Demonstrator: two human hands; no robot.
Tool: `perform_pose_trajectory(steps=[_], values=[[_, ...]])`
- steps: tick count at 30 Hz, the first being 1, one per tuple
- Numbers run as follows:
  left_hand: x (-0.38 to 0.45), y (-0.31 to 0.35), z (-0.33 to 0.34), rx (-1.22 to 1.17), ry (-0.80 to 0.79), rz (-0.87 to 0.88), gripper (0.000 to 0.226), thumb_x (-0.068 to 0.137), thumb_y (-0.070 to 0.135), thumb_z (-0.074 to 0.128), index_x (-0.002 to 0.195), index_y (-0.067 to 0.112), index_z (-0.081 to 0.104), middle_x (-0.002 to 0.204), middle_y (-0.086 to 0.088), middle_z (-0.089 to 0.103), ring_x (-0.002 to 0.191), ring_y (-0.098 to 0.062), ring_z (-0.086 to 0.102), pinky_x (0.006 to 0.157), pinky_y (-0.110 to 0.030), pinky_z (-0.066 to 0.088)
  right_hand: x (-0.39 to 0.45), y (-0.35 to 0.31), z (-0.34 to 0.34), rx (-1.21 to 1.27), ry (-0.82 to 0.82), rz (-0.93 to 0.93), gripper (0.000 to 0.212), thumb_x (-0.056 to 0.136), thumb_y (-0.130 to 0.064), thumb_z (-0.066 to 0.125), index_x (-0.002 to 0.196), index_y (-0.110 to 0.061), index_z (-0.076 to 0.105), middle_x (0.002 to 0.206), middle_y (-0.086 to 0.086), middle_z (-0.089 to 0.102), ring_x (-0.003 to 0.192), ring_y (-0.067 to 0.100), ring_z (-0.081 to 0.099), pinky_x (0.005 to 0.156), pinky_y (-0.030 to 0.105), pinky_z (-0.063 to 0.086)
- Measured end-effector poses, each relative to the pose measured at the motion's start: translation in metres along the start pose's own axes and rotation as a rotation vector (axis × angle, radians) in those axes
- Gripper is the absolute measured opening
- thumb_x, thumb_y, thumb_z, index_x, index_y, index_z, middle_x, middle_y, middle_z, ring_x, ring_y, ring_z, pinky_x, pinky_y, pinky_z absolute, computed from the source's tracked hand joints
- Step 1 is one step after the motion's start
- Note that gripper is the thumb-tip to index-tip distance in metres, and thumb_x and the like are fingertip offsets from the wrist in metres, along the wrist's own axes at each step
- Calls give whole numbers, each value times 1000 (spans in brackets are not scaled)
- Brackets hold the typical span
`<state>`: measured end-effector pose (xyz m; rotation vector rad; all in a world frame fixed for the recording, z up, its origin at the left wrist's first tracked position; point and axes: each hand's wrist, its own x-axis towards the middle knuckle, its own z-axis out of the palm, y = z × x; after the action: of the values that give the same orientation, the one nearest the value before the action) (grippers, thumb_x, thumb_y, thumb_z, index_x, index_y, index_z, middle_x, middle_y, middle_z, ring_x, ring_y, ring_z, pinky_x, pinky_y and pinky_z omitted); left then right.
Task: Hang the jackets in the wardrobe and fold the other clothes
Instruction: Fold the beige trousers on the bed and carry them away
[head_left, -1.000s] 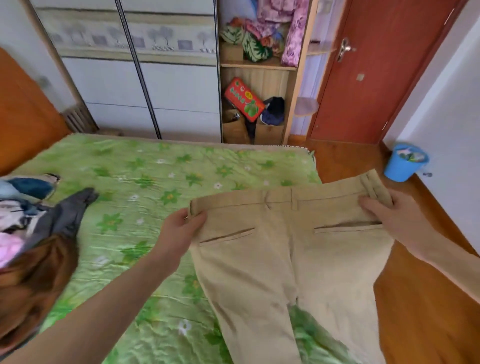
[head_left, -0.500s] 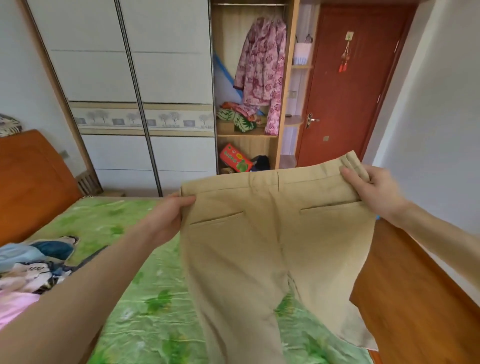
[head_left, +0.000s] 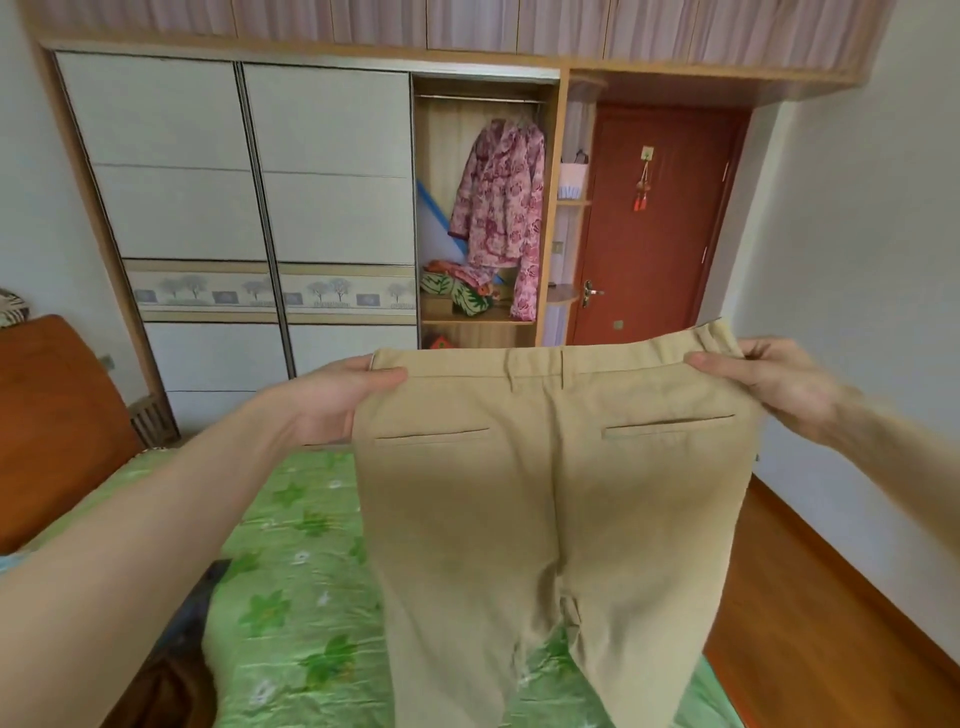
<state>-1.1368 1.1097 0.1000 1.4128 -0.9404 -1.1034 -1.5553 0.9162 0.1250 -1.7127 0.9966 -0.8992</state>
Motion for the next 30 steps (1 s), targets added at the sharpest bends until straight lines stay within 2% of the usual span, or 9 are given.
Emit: perform_pose_trajectory(steps=[3,7,10,14,16,20,24,27,30], values=[[-5,4,-1,27,39,29,27,100,11,66,126,3,68,111,-15,79,89,-23,79,67,-34,64,-3,1,6,11,60,-15,33,86,-29,82,105,-2,77,100,12,80,86,22,77,65,26,63],[-7,5,-8,20,71,60,38,91,15,75,126,1,70,115,-16,78,96,-25,78,72,-33,65,-7,1,-4,-63,-38,-39,32,98,-30,67,104,1,75,103,13,79,98,27,76,90,36,58],[-6,8,-4,33,90,107,41,88,15,78,126,1,71,117,-16,77,100,-24,77,77,-30,65,-8,-3,-14,-144,-43,-49,37,96,-33,67,102,3,74,101,10,79,99,27,75,93,35,54],[1,23,3,-33,149,127,36,90,17,79,123,4,74,112,-13,79,89,-21,79,69,-31,65,-1,-15,-17,-147,81,-68,27,94,-31,74,103,-5,79,104,9,79,102,27,74,98,40,55],[6,35,11,-88,171,108,25,95,16,73,118,7,73,101,-8,80,78,-18,78,64,-31,64,1,-23,-13,-198,184,-77,21,95,-30,74,98,-10,78,103,11,78,100,28,73,95,41,56],[13,49,47,-183,298,146,5,98,9,66,97,13,70,74,-3,76,58,-14,72,55,-28,62,8,-29,1,-261,395,-94,36,94,-35,72,97,0,76,108,25,73,104,40,70,97,55,57],[18,36,92,-235,448,216,20,89,5,78,108,3,75,108,-17,77,93,-30,75,90,-50,62,5,-25,27,-189,463,-116,35,90,-34,69,86,0,75,95,24,74,81,32,67,81,48,60],[14,25,130,-313,479,246,14,89,2,79,86,12,69,101,-13,75,97,-30,73,95,-48,60,-8,-20,63,-220,463,-214,26,91,-37,66,82,-15,78,73,0,72,76,24,65,72,38,54],[13,12,161,-376,474,261,12,92,6,77,86,15,71,105,-15,77,105,-33,74,98,-50,59,-23,-14,98,-244,443,-345,35,96,-44,65,84,-13,77,73,7,72,69,21,61,74,39,52]])
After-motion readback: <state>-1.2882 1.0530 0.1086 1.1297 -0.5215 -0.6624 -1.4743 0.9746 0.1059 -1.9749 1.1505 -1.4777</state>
